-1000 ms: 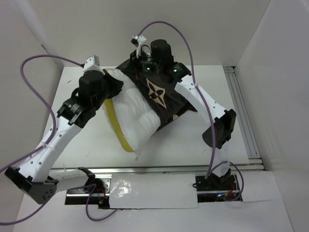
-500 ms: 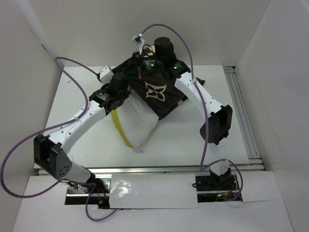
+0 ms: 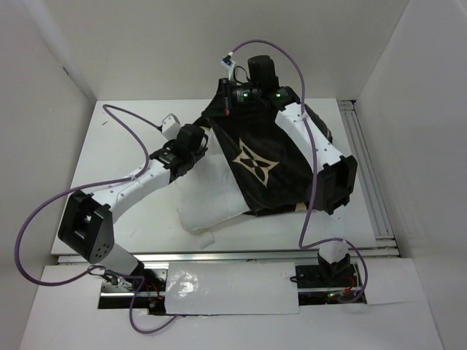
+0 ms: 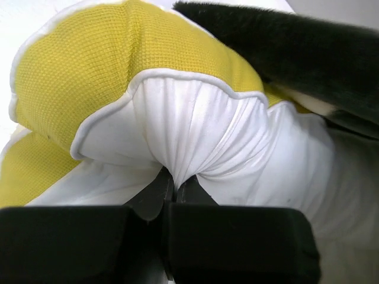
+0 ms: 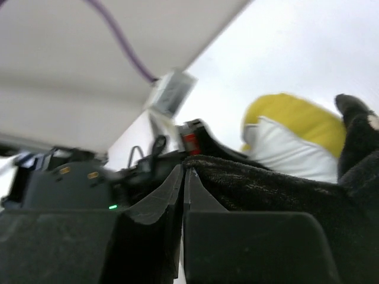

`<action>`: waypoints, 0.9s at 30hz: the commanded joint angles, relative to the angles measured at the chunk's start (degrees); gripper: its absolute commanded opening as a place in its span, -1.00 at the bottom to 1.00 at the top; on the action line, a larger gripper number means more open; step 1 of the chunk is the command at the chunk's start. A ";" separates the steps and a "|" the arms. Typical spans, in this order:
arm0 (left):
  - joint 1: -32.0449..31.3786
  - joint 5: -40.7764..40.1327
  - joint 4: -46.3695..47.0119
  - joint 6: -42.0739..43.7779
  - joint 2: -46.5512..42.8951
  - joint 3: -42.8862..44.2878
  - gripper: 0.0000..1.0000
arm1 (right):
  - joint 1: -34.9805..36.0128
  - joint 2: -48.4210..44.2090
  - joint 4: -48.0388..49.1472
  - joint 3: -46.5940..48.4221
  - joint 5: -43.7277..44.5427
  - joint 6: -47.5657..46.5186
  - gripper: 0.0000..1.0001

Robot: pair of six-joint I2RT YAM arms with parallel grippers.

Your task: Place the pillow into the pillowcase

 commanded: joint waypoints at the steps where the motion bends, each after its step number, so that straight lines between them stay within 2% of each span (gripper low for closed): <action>1: -2.00 4.54 12.24 0.28 -3.54 -0.94 -1.00 | 1.37 1.02 -4.83 2.08 5.52 -3.69 -0.89; 2: -2.61 4.55 12.24 0.30 -3.54 -0.95 -1.00 | 1.37 1.03 -5.81 1.56 7.54 -4.31 -0.83; 3: -3.14 4.55 12.24 0.30 -4.15 -1.56 -1.00 | 1.37 1.03 -7.47 1.55 11.65 -4.32 -0.63; 4: -3.14 3.94 13.11 0.30 -4.16 -1.56 -1.00 | 1.37 1.03 -8.19 1.03 13.08 -6.15 -0.53; 6: -3.66 3.93 13.12 0.30 -4.86 -2.18 -1.00 | 1.37 1.03 -9.42 0.50 16.51 -6.69 -0.21; 7: -3.67 3.93 13.12 -0.49 -5.38 -2.70 -1.00 | 1.37 1.03 -10.73 0.50 17.48 -8.17 0.24; 9: -3.67 3.24 12.42 -0.49 -6.00 -2.70 -1.00 | 1.99 1.03 -11.97 -0.12 21.33 -8.97 0.63; 10: -3.67 3.23 12.42 -0.49 -6.01 -2.70 -1.00 | 2.51 0.07 -12.67 -0.81 22.67 -9.67 0.89; 11: -3.67 3.23 11.90 -0.49 -6.01 -2.70 -1.00 | 2.52 -0.63 -12.68 -2.30 24.07 -10.29 1.00; 13: -3.67 3.23 11.89 1.17 -6.01 -2.18 -1.00 | 3.04 -3.78 -11.46 -4.59 26.98 -10.82 1.00; 14: -3.67 4.01 11.28 3.35 -5.31 -1.13 -0.59 | 3.04 -5.20 -10.49 -8.08 27.68 -10.82 1.00; 17: -3.67 5.25 4.97 7.58 -1.72 5.08 0.14 | 1.82 -11.60 -6.72 -15.55 31.37 -9.51 1.00; 18: -3.67 6.56 2.95 9.16 -0.74 6.77 0.47 | 1.81 -13.11 -6.70 -17.32 32.60 -9.51 1.00; 19: -3.67 6.57 -1.08 10.31 0.05 8.18 0.99 | 1.81 -14.60 -6.00 -19.08 36.35 -9.51 1.00; 22: -2.36 8.85 -6.29 11.11 -0.02 10.13 1.00 | 1.81 -19.70 -6.00 -25.94 42.79 -8.98 1.00; 25: 0.37 12.71 -7.01 13.22 -5.90 3.82 1.00 | 2.34 -24.10 -7.66 -32.18 51.40 -8.36 1.00; 26: 2.29 14.20 -7.01 14.00 -7.74 -0.64 1.00 | 3.12 -26.11 -8.28 -33.59 56.73 -7.67 1.00; 27: 3.35 18.22 -7.01 15.49 -9.50 -2.77 1.00 | 3.65 -27.26 -8.80 -37.34 59.30 -7.14 1.00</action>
